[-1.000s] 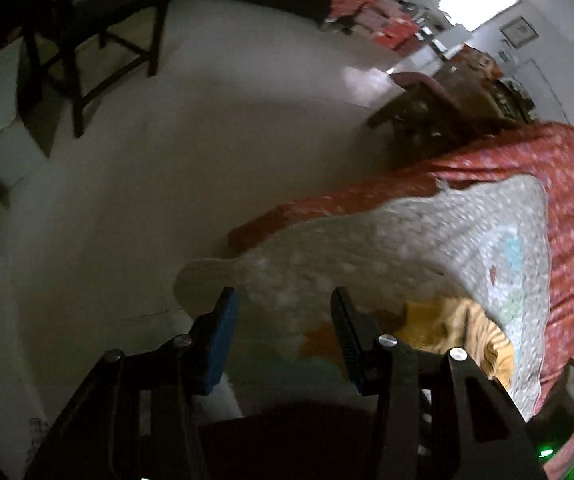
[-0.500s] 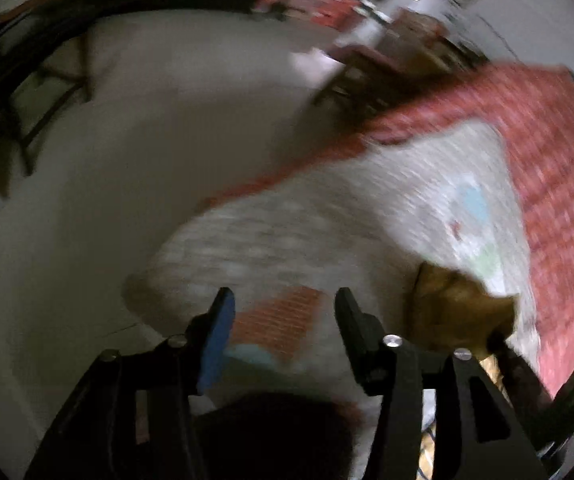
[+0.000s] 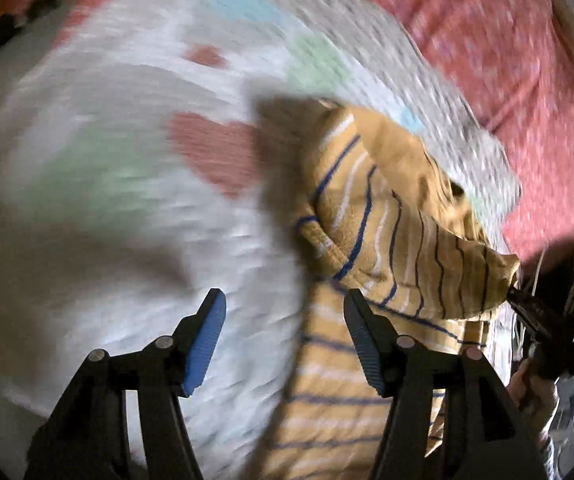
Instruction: Fold small clothes
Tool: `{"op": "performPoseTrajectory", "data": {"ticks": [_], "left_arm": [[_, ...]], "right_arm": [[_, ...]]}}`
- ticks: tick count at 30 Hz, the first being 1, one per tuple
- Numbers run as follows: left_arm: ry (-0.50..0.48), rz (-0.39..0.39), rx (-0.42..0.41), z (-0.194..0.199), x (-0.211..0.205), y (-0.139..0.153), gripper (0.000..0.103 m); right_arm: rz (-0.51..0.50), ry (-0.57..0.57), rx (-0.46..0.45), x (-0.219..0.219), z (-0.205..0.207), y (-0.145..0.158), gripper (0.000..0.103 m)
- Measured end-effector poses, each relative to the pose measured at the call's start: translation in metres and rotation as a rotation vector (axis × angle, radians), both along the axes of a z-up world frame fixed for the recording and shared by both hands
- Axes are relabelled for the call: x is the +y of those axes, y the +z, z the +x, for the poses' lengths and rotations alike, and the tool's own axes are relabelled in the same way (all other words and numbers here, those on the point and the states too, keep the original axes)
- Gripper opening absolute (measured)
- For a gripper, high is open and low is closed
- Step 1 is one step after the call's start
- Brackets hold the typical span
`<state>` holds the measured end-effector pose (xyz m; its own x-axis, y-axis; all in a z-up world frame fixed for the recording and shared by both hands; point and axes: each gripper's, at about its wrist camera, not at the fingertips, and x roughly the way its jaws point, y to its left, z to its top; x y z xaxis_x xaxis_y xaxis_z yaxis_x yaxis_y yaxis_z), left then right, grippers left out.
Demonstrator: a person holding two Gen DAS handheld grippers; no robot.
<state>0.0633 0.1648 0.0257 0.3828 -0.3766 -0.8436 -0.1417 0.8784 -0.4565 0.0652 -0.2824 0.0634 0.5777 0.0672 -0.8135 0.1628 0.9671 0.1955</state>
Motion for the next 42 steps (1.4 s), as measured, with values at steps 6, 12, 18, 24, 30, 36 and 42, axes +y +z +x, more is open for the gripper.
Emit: {"op": "performPoseTrajectory", "data": {"ticks": [6,12,18,24,30,36,42], "left_arm": [[-0.065,0.101,0.045,0.063,-0.053,-0.013,0.060],[-0.069,0.269,0.076,0.079,-0.078,-0.023,0.026],[-0.111,0.324,0.048,0.071,-0.085,-0.015,0.031],[-0.106,0.257,-0.071,0.065,-0.074,0.044,0.027],[-0.134,0.288,-0.063,0.089,-0.101,0.037,0.027],[-0.159,0.324,0.022,0.092,-0.100,-0.004,0.029],[-0.121,0.184,-0.033,0.068,-0.073,0.020,0.036]], "right_arm": [[0.047,0.025,0.029,-0.010,0.004,-0.016,0.005],[0.032,0.026,0.002,-0.020,0.013,-0.017,0.005],[-0.063,-0.139,0.082,-0.066,0.011,-0.041,0.005],[0.014,-0.126,-0.037,-0.085,-0.020,-0.002,0.005],[0.070,0.070,-0.051,-0.032,0.000,0.005,0.007],[0.177,0.206,0.073,-0.003,0.026,-0.040,0.007],[0.015,0.148,0.085,-0.006,0.020,-0.045,0.009]]}}
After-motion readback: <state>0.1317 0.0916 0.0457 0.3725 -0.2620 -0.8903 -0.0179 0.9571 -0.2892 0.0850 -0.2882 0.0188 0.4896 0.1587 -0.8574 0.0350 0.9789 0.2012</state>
